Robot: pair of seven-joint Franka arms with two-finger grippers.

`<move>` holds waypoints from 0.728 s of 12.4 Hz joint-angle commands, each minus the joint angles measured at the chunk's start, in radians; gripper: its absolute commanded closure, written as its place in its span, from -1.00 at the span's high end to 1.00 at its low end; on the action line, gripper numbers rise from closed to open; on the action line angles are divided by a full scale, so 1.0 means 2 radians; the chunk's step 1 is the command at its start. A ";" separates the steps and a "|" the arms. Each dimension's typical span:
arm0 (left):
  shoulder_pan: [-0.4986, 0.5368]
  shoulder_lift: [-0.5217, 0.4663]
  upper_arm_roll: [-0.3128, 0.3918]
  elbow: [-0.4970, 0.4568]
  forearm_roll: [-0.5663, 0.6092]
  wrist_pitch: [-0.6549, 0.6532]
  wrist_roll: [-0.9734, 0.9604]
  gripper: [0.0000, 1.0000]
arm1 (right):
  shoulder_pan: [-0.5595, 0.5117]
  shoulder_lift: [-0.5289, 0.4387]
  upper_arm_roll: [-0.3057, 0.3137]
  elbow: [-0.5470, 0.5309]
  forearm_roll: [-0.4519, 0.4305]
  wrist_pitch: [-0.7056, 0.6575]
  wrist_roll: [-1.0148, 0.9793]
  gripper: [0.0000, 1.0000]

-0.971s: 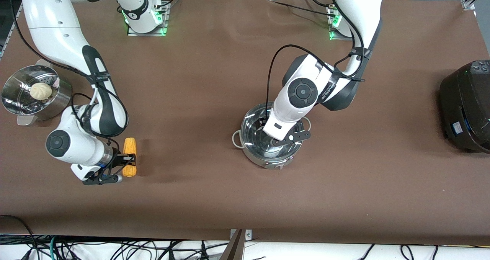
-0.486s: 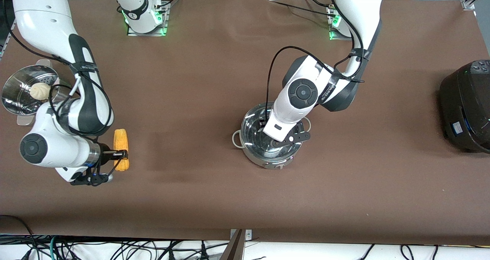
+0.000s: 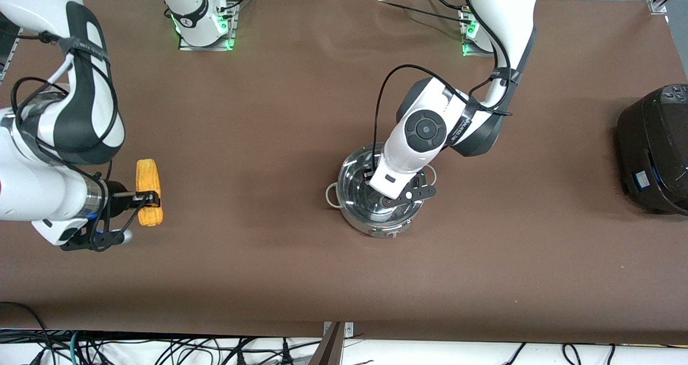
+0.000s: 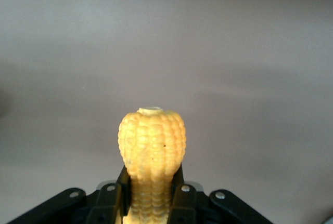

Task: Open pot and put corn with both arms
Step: 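Lift the lid aside with the left gripper while the right gripper carries corn over pot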

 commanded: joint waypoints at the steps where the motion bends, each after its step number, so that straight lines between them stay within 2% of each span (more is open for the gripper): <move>1: -0.004 0.003 0.006 0.013 -0.003 -0.007 0.004 -1.00 | 0.013 -0.015 0.000 0.000 0.007 -0.016 -0.001 -0.71; 4: 0.001 -0.013 0.007 0.019 -0.004 -0.041 0.004 -1.00 | 0.062 -0.016 0.006 0.016 0.007 -0.015 0.093 -0.71; 7: 0.012 -0.017 0.009 0.062 -0.006 -0.110 0.009 -1.00 | 0.074 -0.015 0.045 0.020 0.007 0.011 0.168 -0.71; 9: 0.038 -0.025 0.008 0.066 -0.008 -0.128 0.065 -1.00 | 0.074 -0.013 0.078 0.020 0.007 0.036 0.213 -0.71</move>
